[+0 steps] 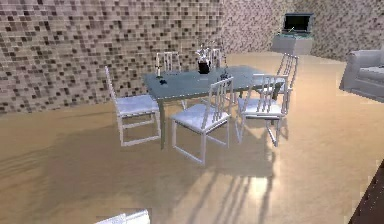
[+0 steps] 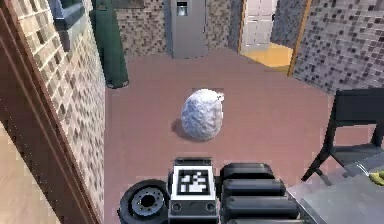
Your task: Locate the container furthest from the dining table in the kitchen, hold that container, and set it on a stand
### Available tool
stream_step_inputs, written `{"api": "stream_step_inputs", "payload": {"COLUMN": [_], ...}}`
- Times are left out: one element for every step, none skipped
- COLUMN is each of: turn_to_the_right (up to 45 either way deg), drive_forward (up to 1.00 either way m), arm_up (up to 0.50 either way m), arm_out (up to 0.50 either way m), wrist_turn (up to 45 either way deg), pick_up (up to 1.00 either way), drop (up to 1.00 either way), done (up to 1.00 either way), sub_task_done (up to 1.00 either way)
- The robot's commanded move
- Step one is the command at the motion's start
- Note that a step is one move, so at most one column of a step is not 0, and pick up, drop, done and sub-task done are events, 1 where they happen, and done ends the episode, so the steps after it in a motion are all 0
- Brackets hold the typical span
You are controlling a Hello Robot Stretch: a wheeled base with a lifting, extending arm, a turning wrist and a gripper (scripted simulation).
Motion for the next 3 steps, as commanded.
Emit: {"api": "stream_step_inputs", "payload": {"turn_to_the_right": [0.0, 12.0, 0.0], "drive_forward": [0.45, 0.0, 0.55], "arm_up": [0.0, 0.0, 0.0], "arm_out": [0.0, 0.0, 0.0], "wrist_turn": [0.0, 0.0, 0.0], "pick_up": [0.0, 0.0, 0.0], "drop": [0.0, 0.0, 0.0], "done": [0.0, 0.0, 0.0], "sub_task_done": [0.0, 0.0, 0.0]}}
